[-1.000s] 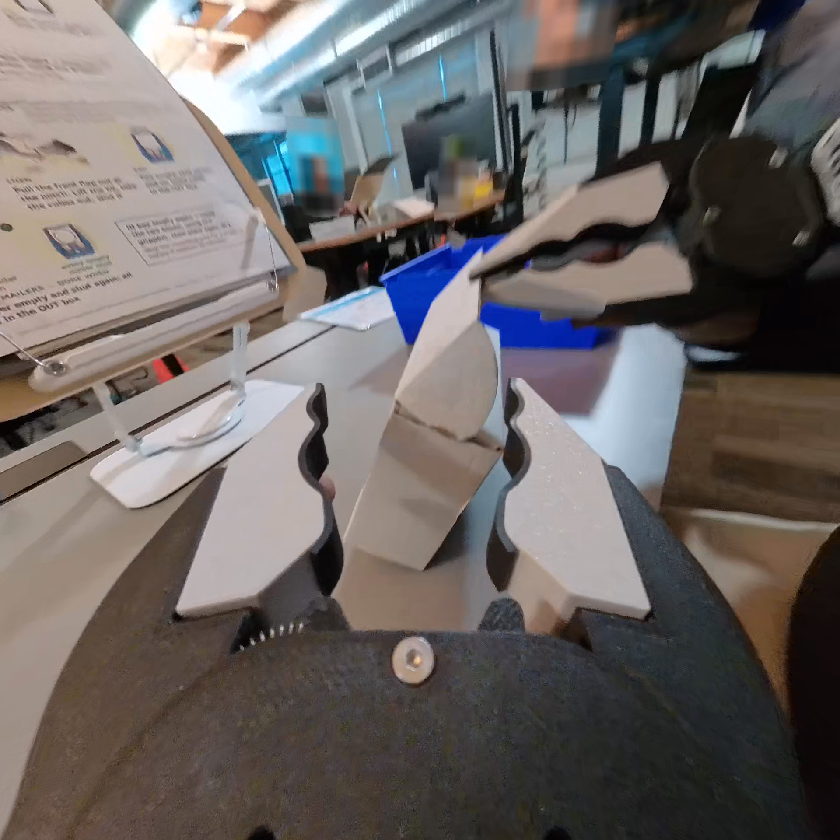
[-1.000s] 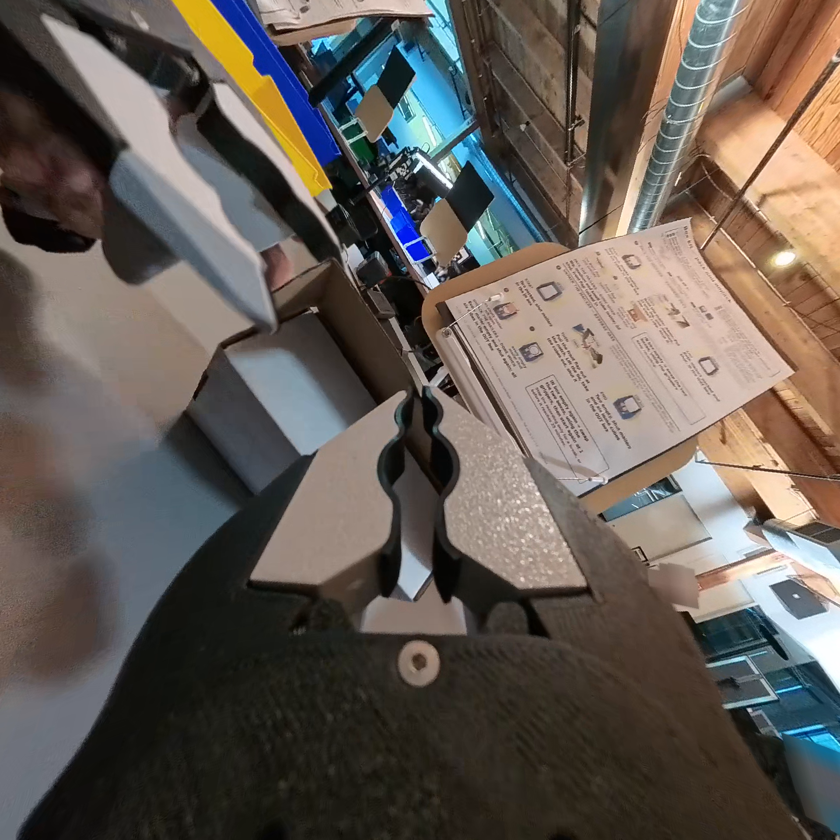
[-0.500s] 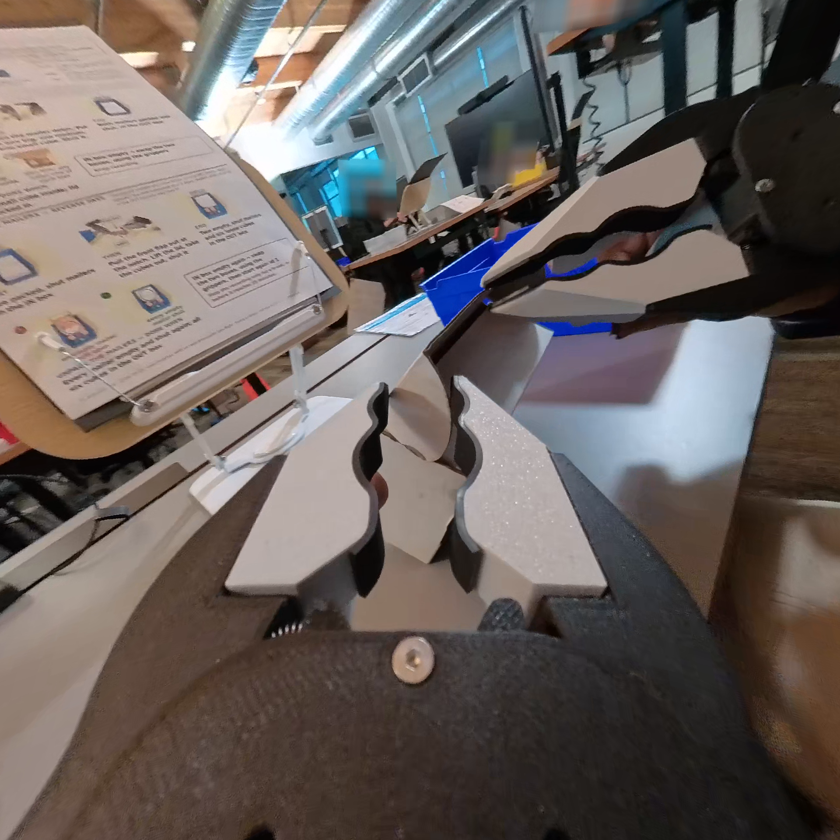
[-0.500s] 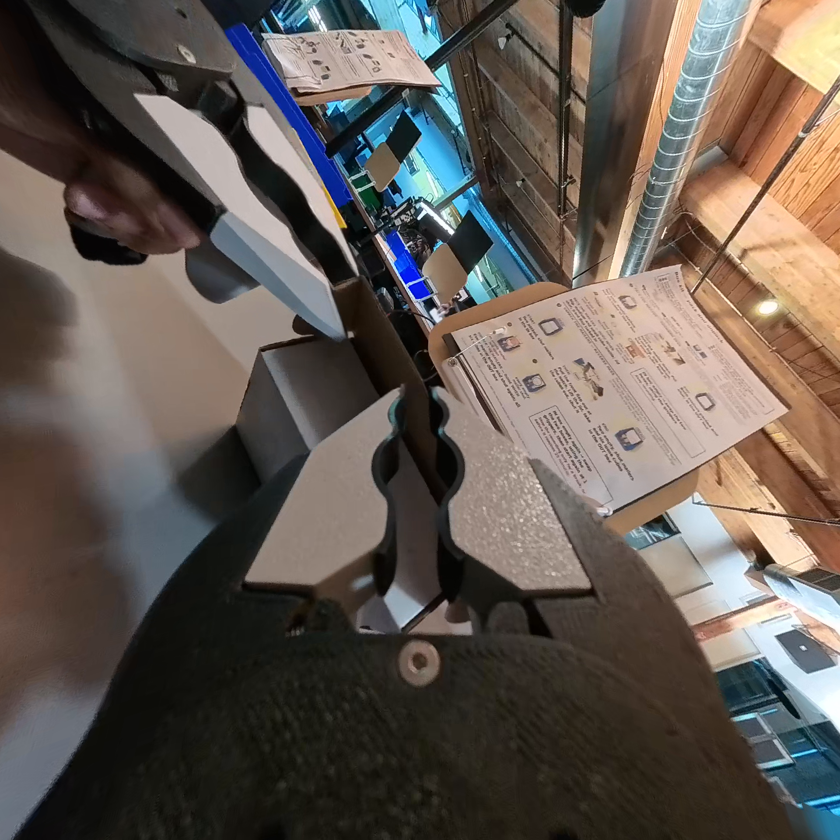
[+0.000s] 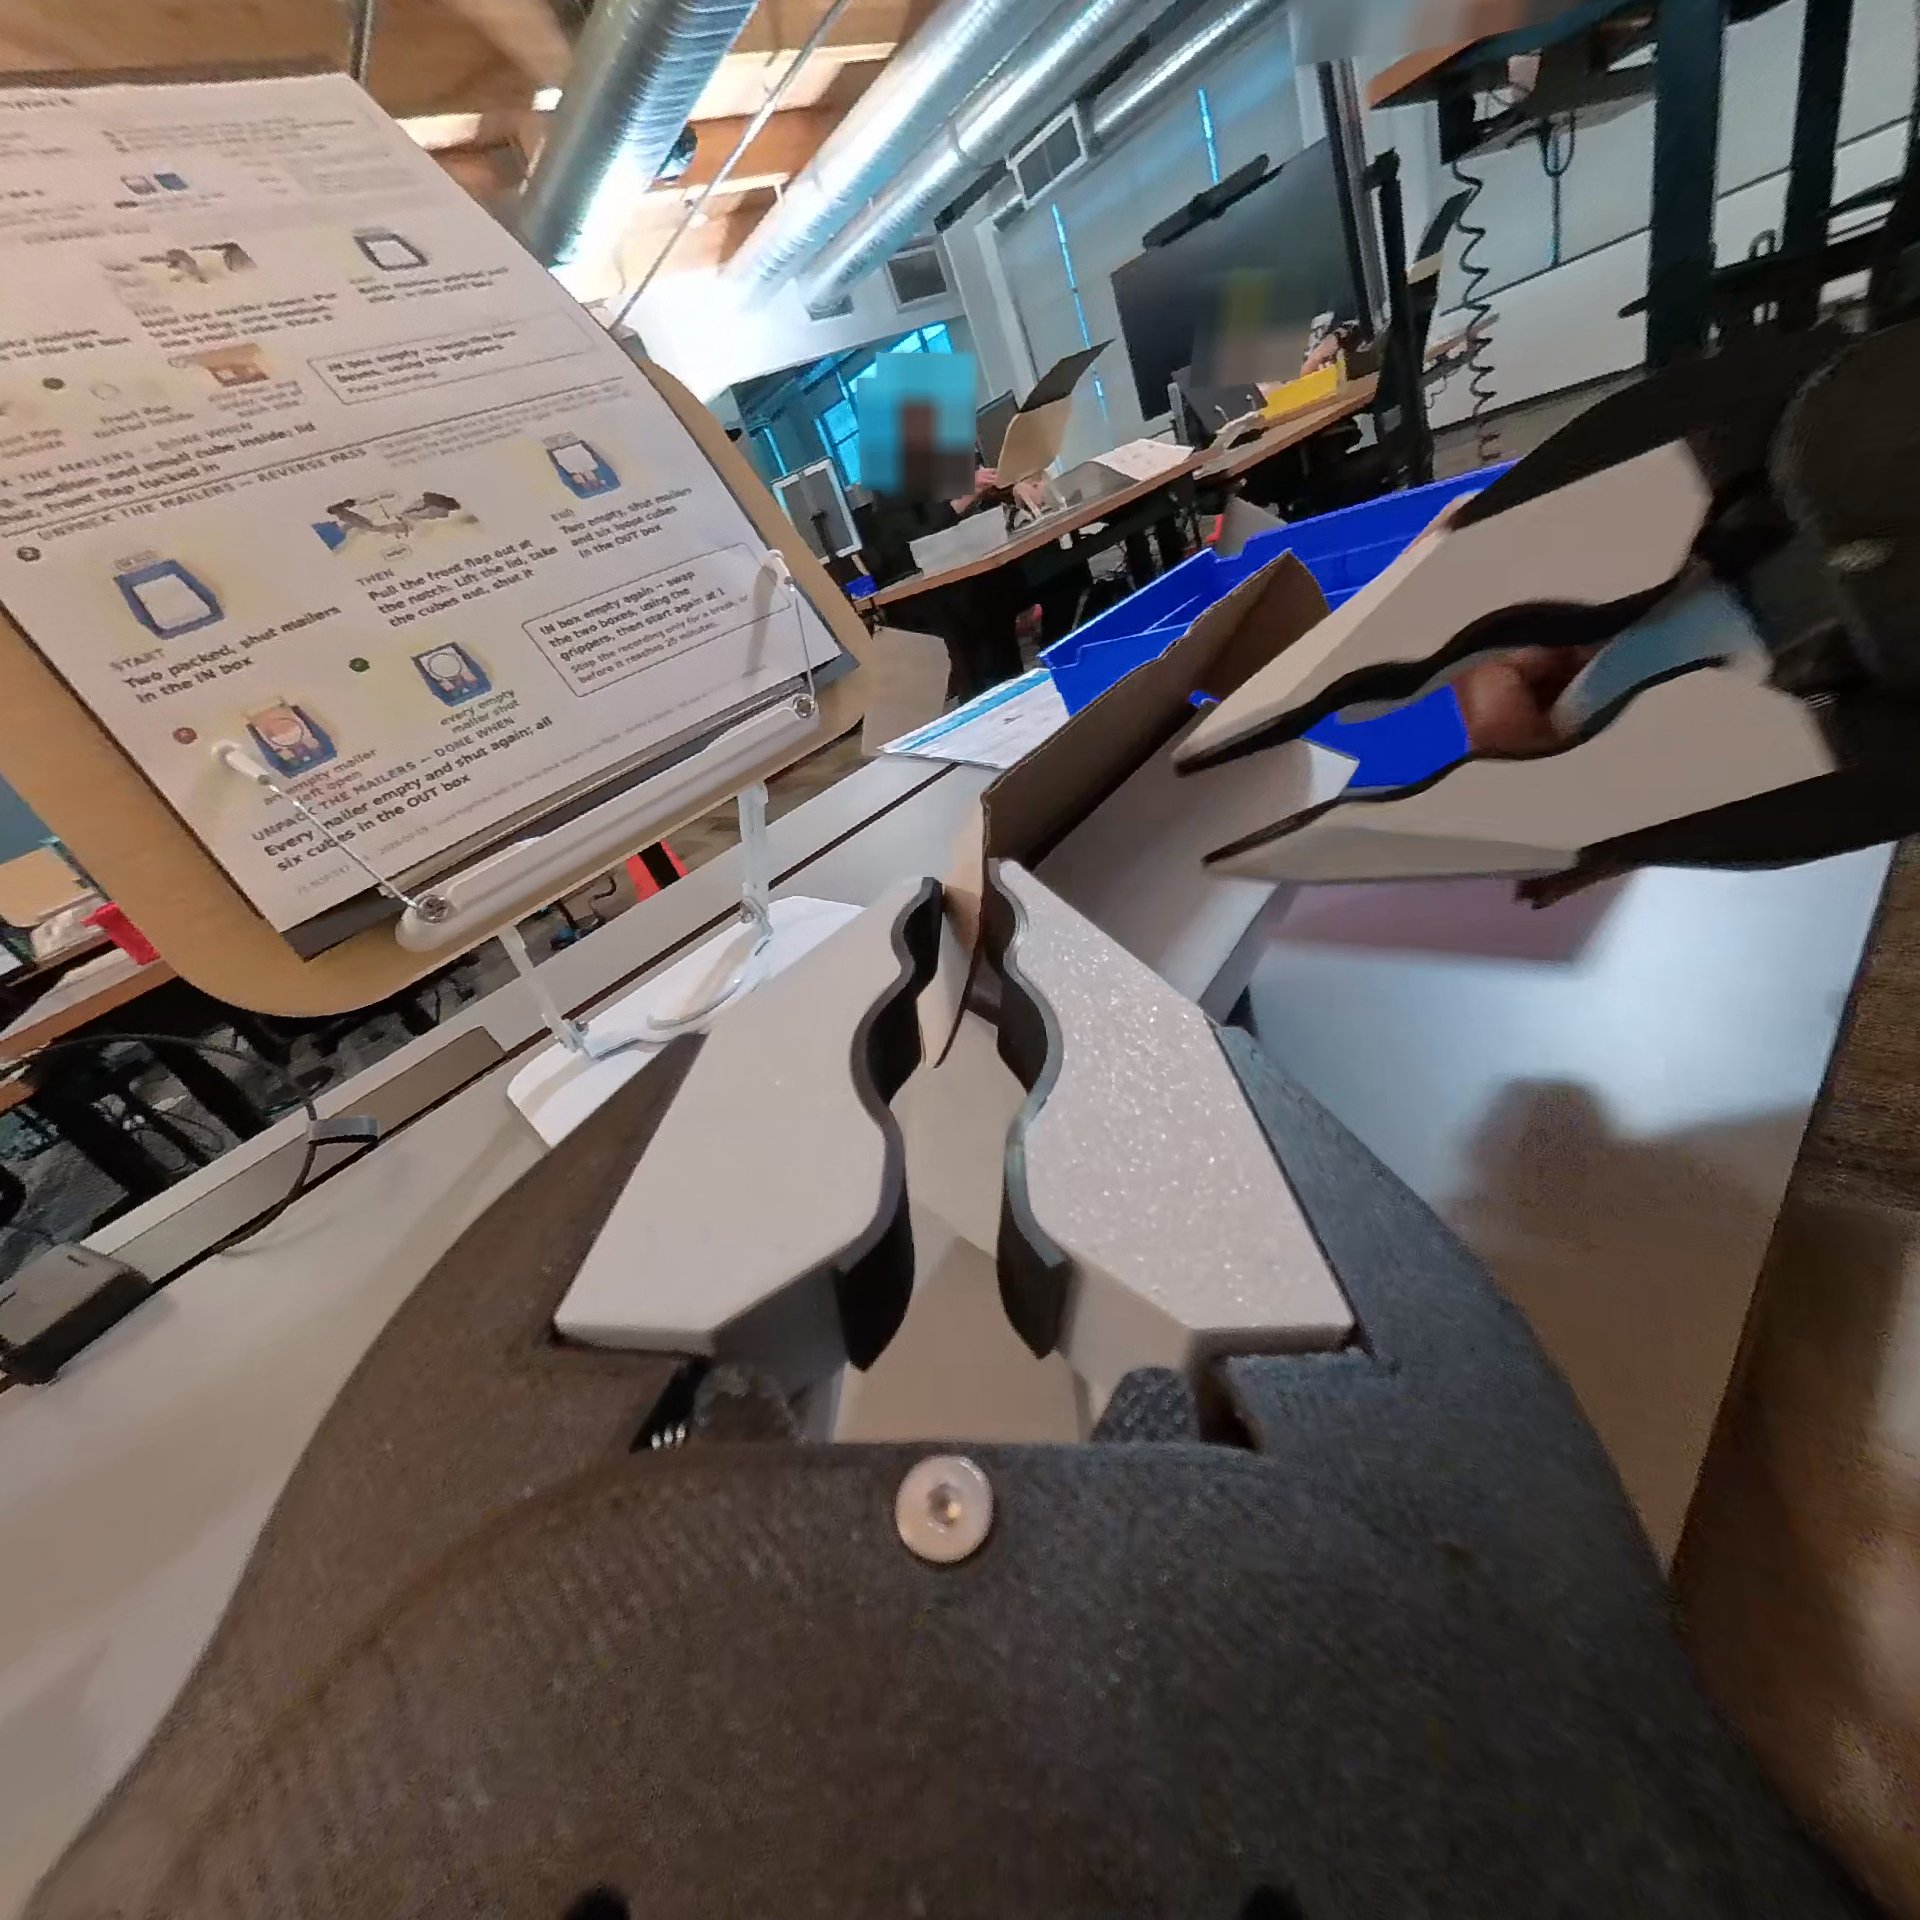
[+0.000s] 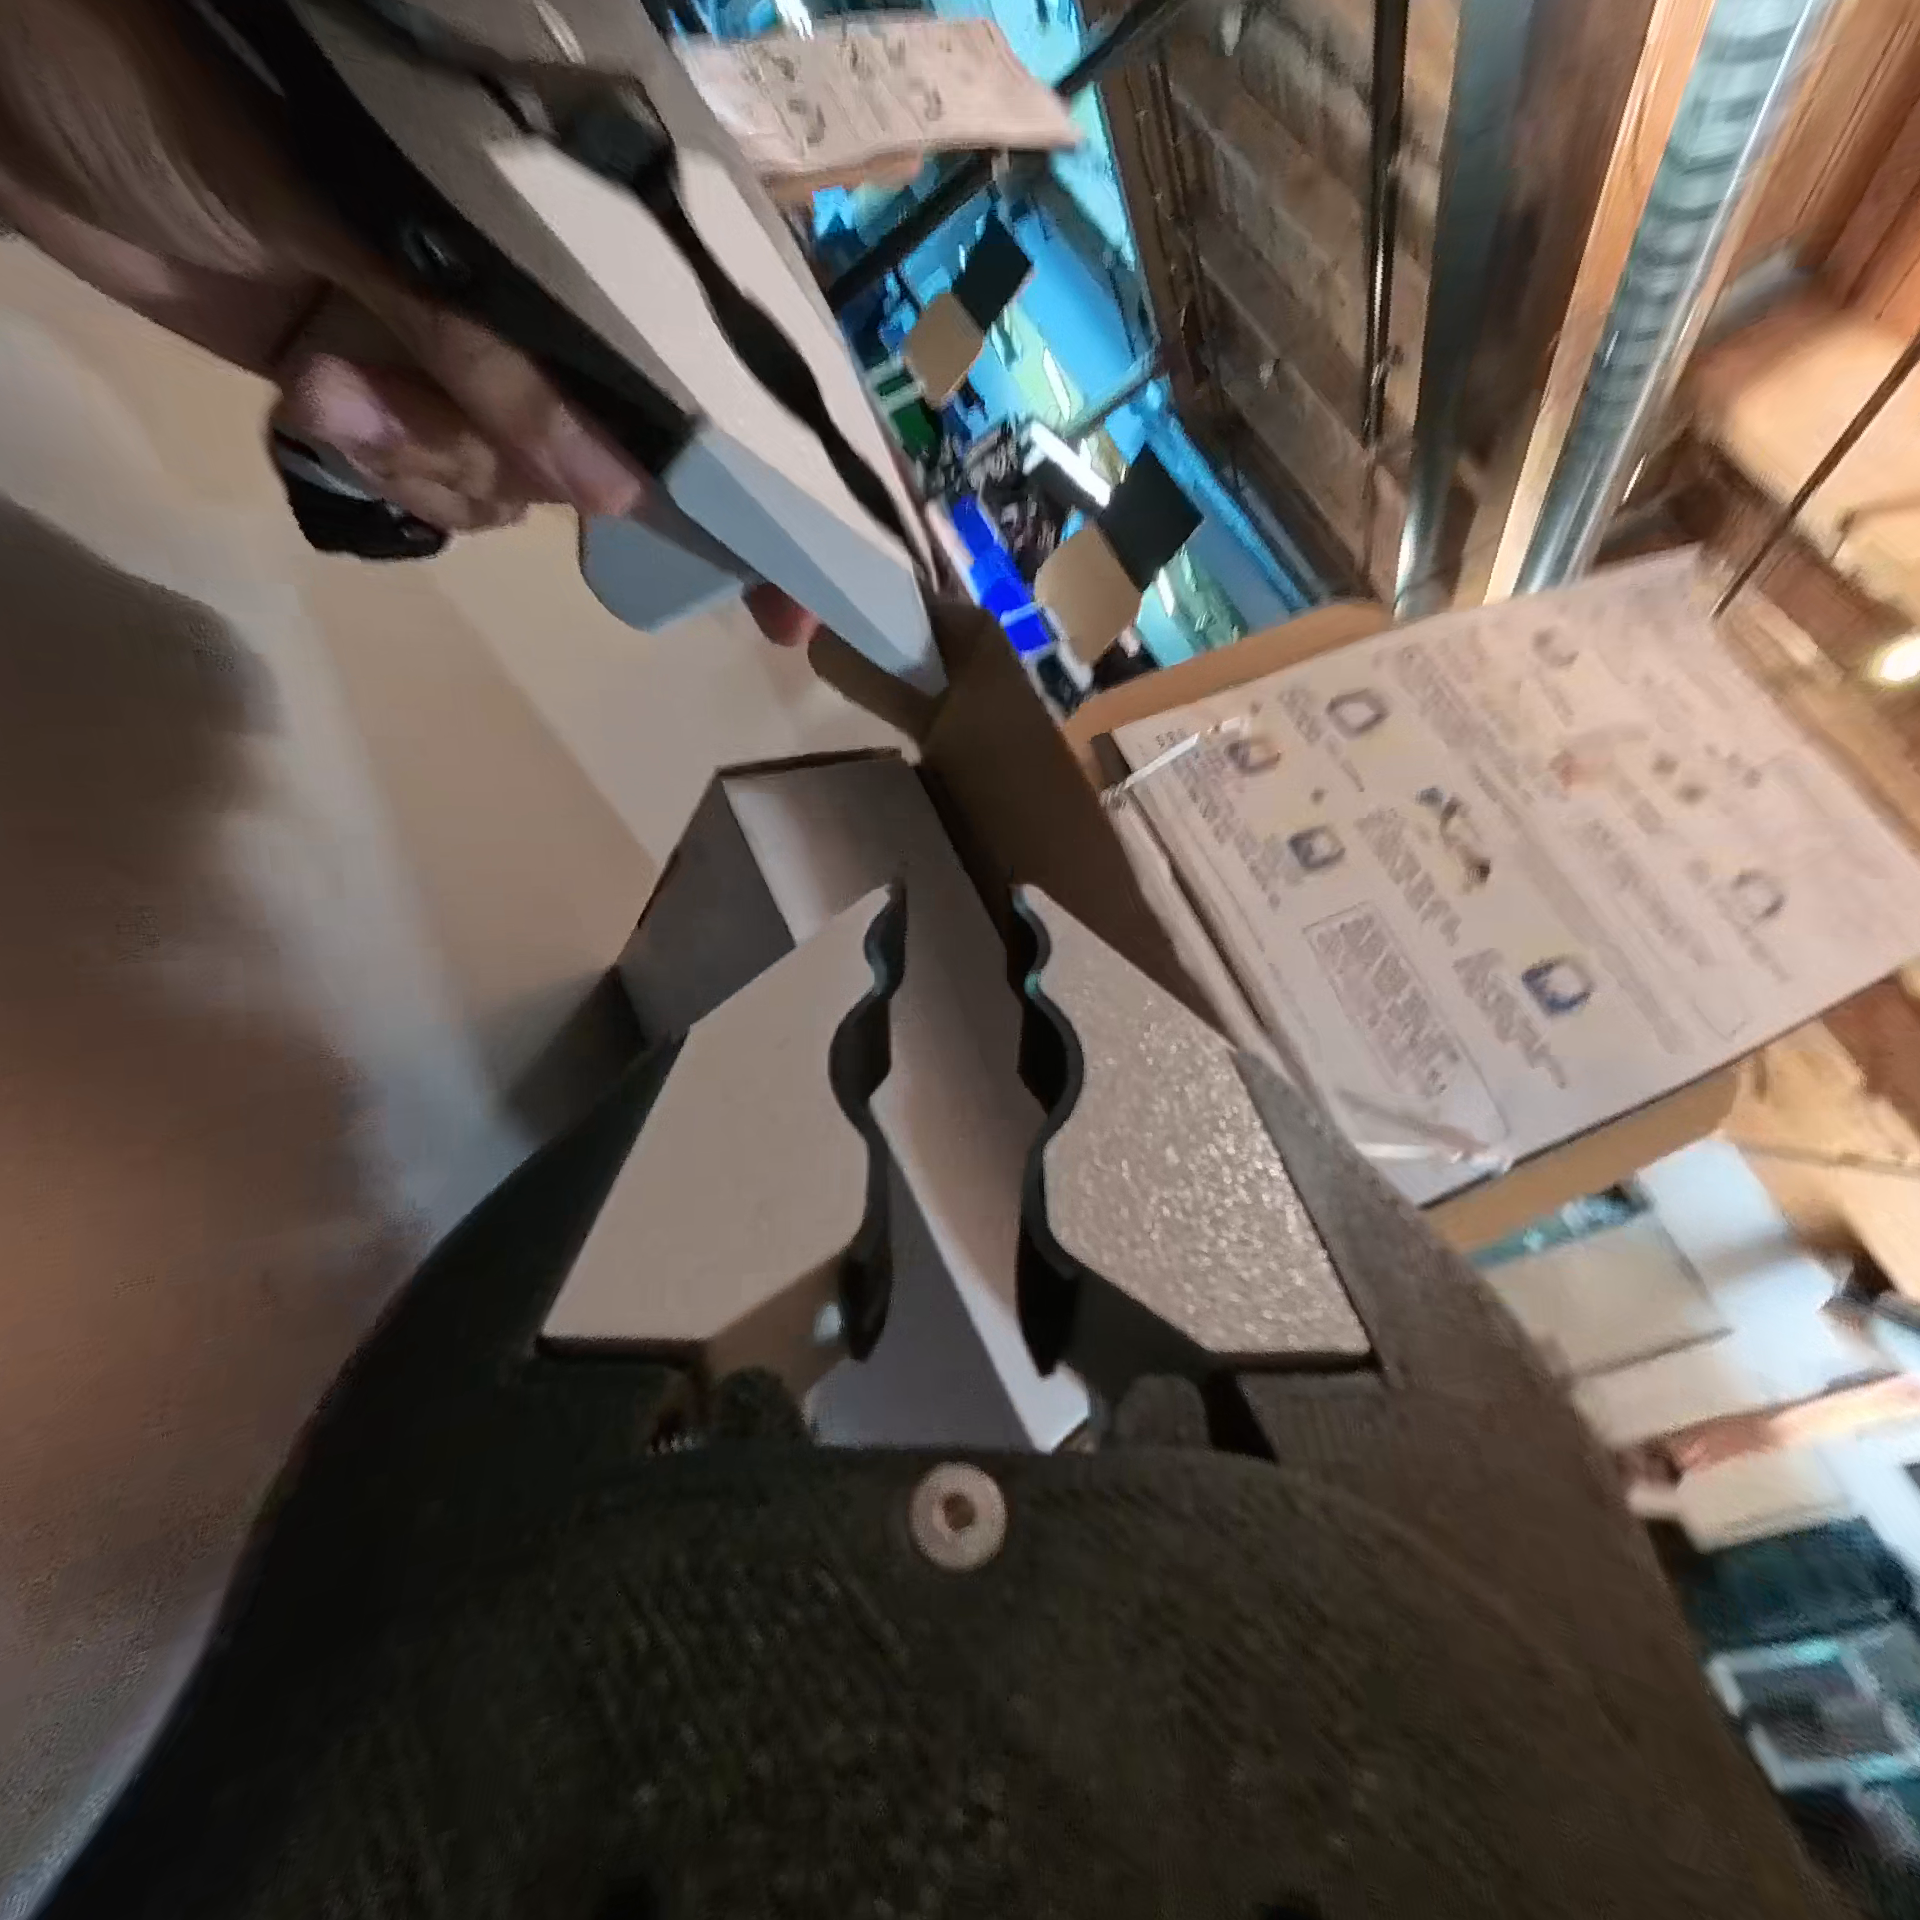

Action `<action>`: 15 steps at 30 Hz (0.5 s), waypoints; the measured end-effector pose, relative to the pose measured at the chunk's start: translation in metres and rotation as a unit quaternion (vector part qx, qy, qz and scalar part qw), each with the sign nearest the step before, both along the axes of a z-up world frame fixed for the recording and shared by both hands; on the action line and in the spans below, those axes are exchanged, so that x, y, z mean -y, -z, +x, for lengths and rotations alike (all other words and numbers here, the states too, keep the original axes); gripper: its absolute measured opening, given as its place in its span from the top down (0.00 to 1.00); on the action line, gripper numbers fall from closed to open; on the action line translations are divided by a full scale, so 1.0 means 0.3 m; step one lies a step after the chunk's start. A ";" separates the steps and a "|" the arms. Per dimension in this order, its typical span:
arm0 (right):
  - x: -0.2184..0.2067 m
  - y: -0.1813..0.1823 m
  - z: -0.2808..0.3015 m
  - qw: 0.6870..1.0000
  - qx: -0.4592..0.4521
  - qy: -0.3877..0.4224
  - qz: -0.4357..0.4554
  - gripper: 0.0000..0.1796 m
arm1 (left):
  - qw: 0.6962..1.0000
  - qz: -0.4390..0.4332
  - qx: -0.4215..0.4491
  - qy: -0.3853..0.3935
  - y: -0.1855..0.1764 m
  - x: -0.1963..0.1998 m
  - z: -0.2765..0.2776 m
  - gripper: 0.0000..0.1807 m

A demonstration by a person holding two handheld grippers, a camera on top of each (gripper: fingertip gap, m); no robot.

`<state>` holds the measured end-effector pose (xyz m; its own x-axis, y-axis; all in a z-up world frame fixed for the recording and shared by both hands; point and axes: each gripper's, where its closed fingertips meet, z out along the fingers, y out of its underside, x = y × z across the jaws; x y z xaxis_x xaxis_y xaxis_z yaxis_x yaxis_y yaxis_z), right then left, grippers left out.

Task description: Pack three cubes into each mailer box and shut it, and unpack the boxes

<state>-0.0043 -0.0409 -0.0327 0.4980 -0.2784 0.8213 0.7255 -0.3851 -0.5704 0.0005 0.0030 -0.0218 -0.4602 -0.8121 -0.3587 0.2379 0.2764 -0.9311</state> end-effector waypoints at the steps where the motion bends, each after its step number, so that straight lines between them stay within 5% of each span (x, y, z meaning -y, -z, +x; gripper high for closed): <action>1: 0.001 0.020 0.029 1.000 -0.023 0.018 -0.004 0.89 | 1.000 0.000 -0.001 0.005 -0.001 0.007 -0.004 0.97; 10: 0.001 0.079 0.074 0.968 -0.247 0.019 0.046 1.00 | 1.000 0.007 -0.004 0.013 -0.006 0.026 -0.010 0.97; 15: -0.008 0.190 0.047 0.918 -0.397 -0.005 0.002 1.00 | 1.000 0.000 0.010 -0.005 -0.034 -0.004 0.012 0.97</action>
<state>0.0098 -0.0385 -0.0896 0.9413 -0.2738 0.1974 0.0836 -0.3773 -0.9223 0.0042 0.0041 -0.0117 -0.4453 -0.8164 -0.3676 0.2537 0.2787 -0.9263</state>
